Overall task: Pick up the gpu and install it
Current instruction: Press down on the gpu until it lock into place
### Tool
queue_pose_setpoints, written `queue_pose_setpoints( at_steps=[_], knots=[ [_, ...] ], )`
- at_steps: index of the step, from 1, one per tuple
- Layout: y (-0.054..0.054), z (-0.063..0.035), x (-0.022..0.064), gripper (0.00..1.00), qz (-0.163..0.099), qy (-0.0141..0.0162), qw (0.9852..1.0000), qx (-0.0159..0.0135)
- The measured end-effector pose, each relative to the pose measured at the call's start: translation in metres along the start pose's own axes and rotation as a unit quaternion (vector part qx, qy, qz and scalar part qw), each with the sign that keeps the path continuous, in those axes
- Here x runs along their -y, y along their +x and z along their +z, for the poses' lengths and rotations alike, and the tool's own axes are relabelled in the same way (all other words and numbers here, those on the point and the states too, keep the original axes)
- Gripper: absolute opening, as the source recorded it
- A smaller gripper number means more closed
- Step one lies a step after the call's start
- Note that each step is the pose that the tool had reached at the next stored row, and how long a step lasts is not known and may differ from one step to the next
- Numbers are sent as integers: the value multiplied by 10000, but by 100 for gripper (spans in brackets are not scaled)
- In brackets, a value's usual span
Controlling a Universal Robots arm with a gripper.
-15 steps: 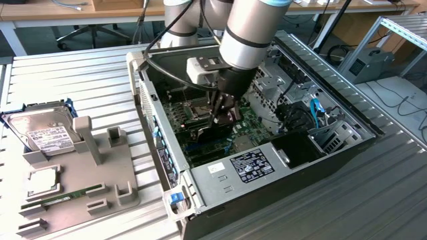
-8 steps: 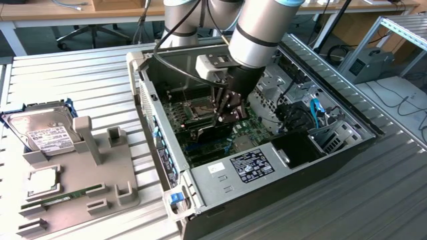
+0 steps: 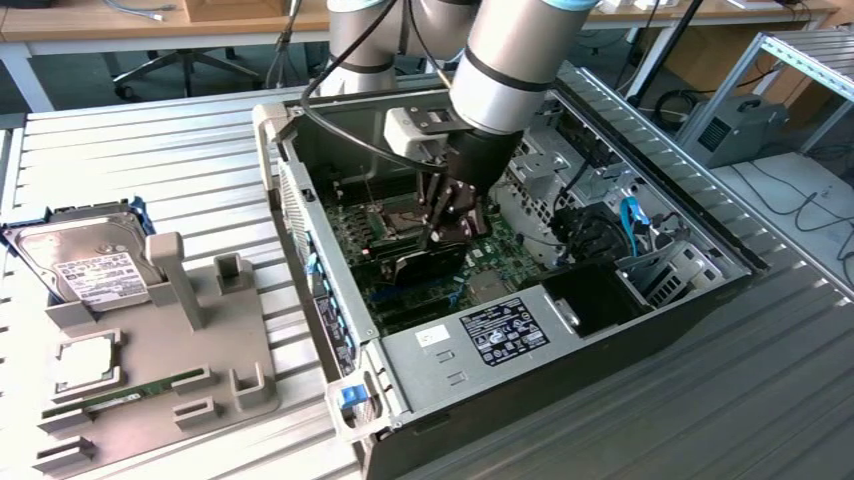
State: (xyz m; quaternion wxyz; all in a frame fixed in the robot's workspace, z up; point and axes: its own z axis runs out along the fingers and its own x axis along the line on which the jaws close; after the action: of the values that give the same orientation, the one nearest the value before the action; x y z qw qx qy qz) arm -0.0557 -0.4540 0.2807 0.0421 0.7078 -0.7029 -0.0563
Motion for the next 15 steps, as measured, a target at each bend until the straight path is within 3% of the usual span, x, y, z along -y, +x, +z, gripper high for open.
queue_pose_setpoints(
  at_steps=[5, 9, 15],
  knots=[
    [-37, 24, -90, 11, 0, 0, 10000, 0],
    [-39, 59, -234, 11, 1, 0, 10000, 0],
    [-40, 95, -332, 11, 1, -1, 10000, -1]
  ],
)
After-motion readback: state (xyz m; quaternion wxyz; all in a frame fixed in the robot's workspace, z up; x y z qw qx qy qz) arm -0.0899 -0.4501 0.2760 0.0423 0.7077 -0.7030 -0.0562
